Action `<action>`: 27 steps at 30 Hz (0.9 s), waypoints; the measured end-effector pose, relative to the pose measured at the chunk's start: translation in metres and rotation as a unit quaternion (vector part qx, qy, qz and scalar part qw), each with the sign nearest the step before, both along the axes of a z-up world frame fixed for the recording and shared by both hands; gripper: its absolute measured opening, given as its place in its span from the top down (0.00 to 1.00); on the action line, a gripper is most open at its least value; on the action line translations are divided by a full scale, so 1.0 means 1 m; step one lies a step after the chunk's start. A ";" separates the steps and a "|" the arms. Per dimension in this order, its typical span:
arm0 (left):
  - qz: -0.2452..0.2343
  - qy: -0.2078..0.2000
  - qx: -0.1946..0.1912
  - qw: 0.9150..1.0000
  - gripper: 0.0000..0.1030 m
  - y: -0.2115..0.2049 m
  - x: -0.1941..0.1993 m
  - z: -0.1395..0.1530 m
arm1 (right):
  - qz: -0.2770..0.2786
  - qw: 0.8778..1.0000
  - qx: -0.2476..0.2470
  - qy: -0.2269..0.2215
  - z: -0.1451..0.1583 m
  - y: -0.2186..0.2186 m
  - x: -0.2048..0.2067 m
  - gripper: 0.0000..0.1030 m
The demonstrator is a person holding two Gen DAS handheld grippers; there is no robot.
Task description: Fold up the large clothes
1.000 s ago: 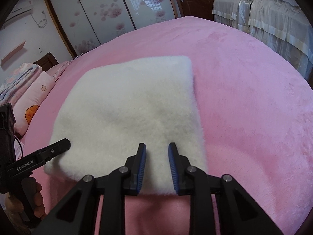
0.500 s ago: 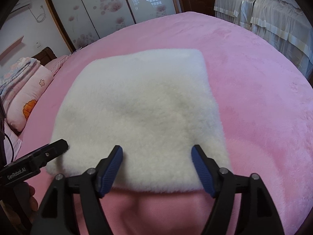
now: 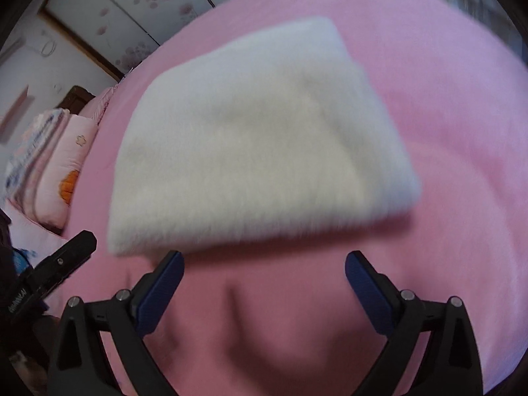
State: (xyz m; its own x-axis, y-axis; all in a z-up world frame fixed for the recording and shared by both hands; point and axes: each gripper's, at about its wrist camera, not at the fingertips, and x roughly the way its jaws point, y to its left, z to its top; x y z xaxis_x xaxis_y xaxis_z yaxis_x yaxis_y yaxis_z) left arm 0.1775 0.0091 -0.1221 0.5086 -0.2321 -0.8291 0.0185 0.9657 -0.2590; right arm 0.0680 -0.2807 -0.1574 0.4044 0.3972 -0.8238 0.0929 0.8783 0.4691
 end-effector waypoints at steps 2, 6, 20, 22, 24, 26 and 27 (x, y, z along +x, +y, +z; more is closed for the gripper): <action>0.000 -0.002 -0.001 1.000 0.09 0.003 -0.007 0.006 | 0.006 1.000 -0.006 0.000 0.002 0.000 -0.012 0.04; -0.013 -0.001 -0.011 1.000 0.09 0.008 -0.017 0.021 | 0.018 1.000 -0.012 -0.006 0.016 -0.002 -0.030 0.04; -0.064 0.005 -0.048 0.997 0.09 0.024 0.032 0.084 | 0.044 0.994 -0.016 -0.103 0.128 -0.041 0.010 0.04; -0.067 0.013 -0.050 0.996 0.09 0.023 0.051 0.082 | 0.047 0.993 -0.021 -0.104 0.133 -0.051 0.031 0.04; -0.076 0.029 -0.053 0.995 0.09 0.021 0.071 0.075 | 0.053 0.994 -0.023 -0.094 0.130 -0.060 0.052 0.04; -0.092 0.049 -0.078 0.991 0.09 0.015 0.090 0.062 | 0.069 0.995 -0.006 -0.073 0.117 -0.069 0.076 0.04; -0.095 0.061 -0.092 0.989 0.09 0.013 0.101 0.051 | 0.075 0.995 0.003 -0.060 0.110 -0.074 0.085 0.04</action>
State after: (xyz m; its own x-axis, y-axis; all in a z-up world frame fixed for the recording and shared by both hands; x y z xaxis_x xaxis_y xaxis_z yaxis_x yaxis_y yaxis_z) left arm 0.2786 0.0219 -0.0707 0.3401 -0.4667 -0.8164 0.1519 0.8840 -0.4420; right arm 0.1530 -0.3550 -0.0478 0.4355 0.4656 -0.7704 -0.0970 0.8751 0.4741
